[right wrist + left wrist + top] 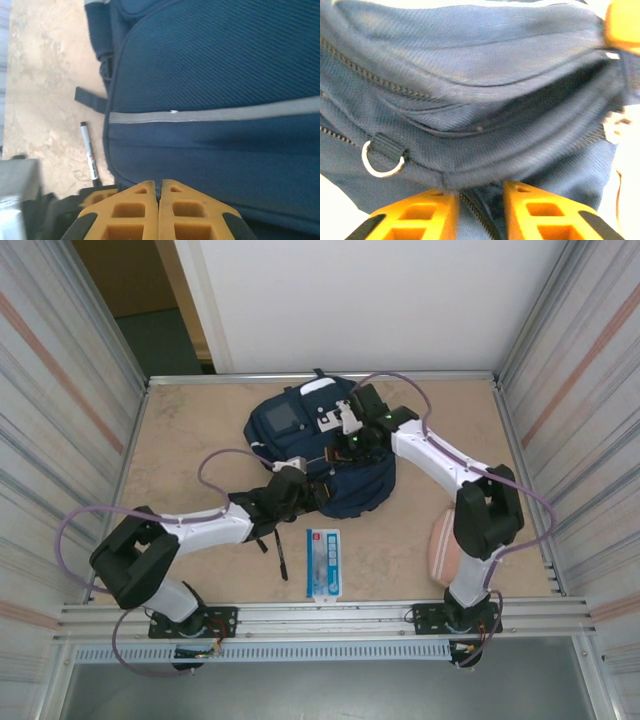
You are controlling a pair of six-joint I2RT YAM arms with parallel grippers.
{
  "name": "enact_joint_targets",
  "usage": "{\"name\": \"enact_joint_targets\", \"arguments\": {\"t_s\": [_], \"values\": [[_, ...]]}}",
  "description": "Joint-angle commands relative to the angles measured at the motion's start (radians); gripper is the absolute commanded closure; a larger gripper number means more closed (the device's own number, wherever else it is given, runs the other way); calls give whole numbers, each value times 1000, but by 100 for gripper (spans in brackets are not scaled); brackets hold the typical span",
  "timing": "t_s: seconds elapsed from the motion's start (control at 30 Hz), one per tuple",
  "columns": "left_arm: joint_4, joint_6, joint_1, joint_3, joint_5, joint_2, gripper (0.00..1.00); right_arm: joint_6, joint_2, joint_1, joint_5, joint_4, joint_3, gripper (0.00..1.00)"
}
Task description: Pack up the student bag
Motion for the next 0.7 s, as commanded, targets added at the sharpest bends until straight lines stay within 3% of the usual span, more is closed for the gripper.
{"name": "enact_joint_targets", "arguments": {"t_s": [0.0, 0.13, 0.23, 0.5, 0.57, 0.67], "values": [[40, 164, 5, -45, 54, -117, 61, 31, -62, 7, -3, 116, -47, 100], [-10, 310, 37, -68, 119, -199, 53, 38, -95, 36, 38, 137, -68, 100], [-46, 348, 58, -27, 115, -203, 50, 57, -122, 55, 97, 164, -98, 100], [-6, 437, 90, 98, 187, -44, 49, 169, -174, 66, 147, 212, -201, 97], [25, 435, 95, 104, 218, -14, 49, 179, -184, 71, 134, 207, -217, 93], [41, 426, 94, 121, 249, 12, 49, 190, -225, 76, 109, 237, -273, 79]]}}
